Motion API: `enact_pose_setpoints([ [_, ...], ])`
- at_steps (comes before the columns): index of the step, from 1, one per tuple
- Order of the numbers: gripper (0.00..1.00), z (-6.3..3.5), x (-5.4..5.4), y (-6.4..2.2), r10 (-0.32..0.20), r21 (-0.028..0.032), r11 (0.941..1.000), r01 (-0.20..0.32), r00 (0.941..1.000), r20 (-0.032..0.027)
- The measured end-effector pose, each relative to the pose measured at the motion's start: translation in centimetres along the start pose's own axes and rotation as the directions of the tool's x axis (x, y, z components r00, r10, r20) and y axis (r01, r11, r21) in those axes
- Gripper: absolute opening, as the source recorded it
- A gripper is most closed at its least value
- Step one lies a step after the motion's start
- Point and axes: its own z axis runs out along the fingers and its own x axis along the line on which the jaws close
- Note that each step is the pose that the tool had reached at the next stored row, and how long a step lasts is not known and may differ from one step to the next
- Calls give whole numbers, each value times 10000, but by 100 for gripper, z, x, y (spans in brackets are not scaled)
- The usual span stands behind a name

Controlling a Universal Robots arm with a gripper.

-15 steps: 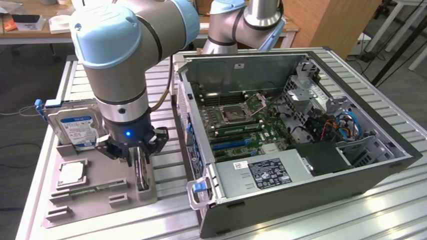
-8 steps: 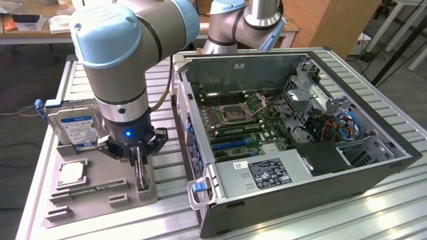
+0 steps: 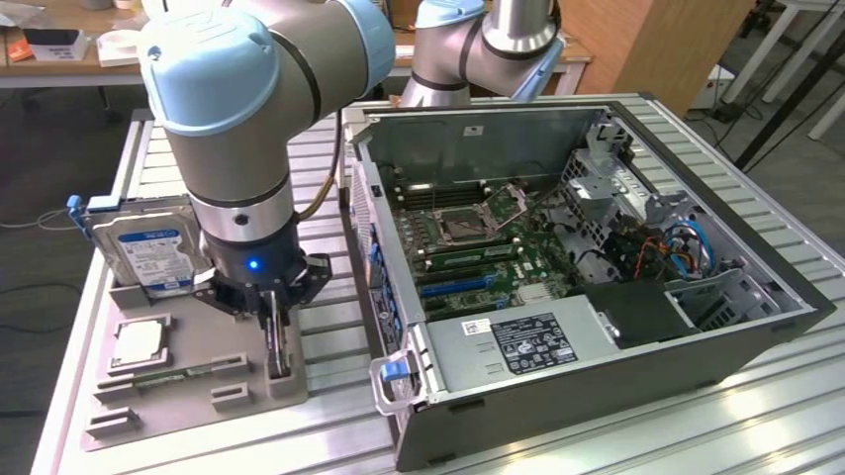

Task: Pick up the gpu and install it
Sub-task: 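Pick up the gpu and move the gpu toward the slot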

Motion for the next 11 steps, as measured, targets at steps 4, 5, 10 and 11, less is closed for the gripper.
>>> enact_pose_setpoints([
  [4,28,0,0,0,1,1,10000,-1,10000,0],
  [5,28,0,0,0,0,0,10000,0,10000,1],
  [10,28,0,0,0,0,1,10000,0,10000,2],
  [11,28,0,0,0,0,0,10000,0,10000,2],
])
